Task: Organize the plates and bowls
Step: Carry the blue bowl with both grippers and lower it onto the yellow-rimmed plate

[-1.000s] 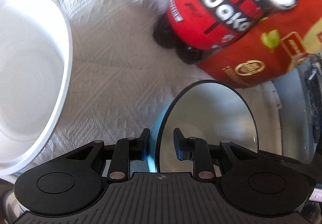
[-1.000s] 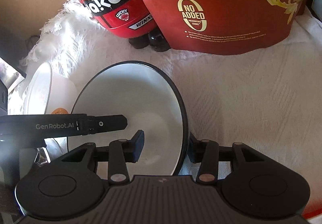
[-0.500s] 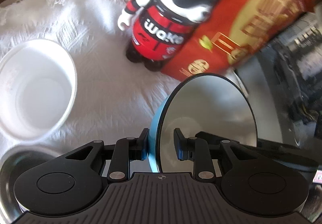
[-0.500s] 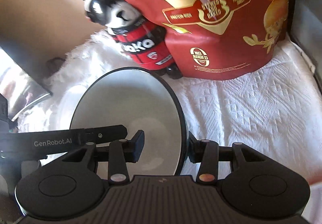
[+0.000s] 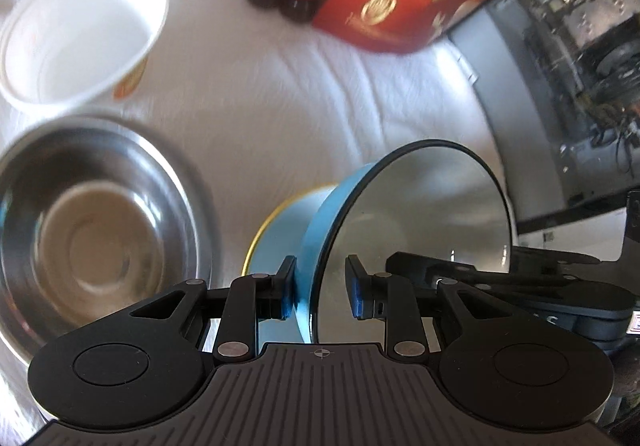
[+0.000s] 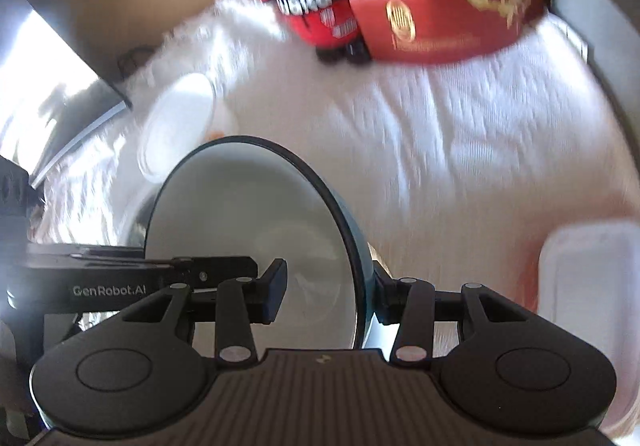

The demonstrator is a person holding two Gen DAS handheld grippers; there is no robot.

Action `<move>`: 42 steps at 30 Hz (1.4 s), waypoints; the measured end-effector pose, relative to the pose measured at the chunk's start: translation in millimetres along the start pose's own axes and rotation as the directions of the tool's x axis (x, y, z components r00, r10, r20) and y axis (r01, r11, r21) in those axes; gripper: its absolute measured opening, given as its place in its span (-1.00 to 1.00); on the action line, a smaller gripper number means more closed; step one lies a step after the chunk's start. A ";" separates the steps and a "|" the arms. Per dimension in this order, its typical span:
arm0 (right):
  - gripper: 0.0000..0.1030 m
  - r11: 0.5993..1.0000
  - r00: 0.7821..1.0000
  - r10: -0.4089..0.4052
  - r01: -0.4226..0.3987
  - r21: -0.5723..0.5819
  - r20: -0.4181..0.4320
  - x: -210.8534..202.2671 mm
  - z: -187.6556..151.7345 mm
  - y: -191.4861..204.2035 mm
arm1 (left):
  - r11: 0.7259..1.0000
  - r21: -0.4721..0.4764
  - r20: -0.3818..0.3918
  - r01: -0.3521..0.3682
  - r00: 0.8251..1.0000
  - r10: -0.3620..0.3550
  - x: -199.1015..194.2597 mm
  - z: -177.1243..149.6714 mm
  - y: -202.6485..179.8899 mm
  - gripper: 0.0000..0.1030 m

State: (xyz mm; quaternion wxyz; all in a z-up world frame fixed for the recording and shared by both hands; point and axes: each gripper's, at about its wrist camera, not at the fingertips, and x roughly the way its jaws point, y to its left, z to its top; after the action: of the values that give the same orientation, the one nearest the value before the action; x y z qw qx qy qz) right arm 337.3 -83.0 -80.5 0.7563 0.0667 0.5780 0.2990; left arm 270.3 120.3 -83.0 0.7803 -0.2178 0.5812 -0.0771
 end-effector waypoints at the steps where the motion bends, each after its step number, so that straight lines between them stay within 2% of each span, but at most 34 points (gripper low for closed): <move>1: -0.14 1.000 1.000 -0.005 0.005 0.013 -0.012 5.8 -4.0 -2.1 | 1.000 0.001 -0.009 -0.002 1.000 0.002 2.7 -3.6 1.2 -0.46; 8: -0.14 0.999 0.999 -0.049 0.049 0.021 -0.020 23.5 -21.3 -2.2 | 0.999 0.011 -0.017 -0.047 0.999 0.048 13.1 -15.6 13.4 -0.46; 19: -0.15 0.998 0.998 -0.063 0.063 0.001 -0.012 25.9 -22.0 -0.3 | 1.000 -0.007 -0.021 -0.009 1.000 0.009 5.5 -21.5 22.1 -0.49; 23: -0.15 0.997 0.997 -0.071 0.071 -0.008 -0.012 23.5 -22.1 1.3 | 1.000 0.003 -0.018 -0.024 1.000 0.024 1.9 -22.4 16.8 -0.49; 35: -0.14 0.992 0.993 -0.112 0.114 -0.049 0.034 11.2 -23.3 7.2 | 1.000 0.001 -0.004 -0.026 1.000 0.026 -10.6 -21.8 17.4 -0.51; 42: -0.12 0.976 0.981 -0.157 0.172 -0.135 0.112 -2.0 -23.6 23.5 | 1.000 0.007 0.012 -0.005 1.000 0.005 -22.5 -19.3 18.5 -0.53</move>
State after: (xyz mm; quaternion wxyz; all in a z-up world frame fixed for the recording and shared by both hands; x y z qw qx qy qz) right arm 306.6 -70.8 -76.0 0.8094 -0.0212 0.5197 0.2725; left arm 242.7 140.4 -75.7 0.7848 -0.2139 0.5766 -0.0758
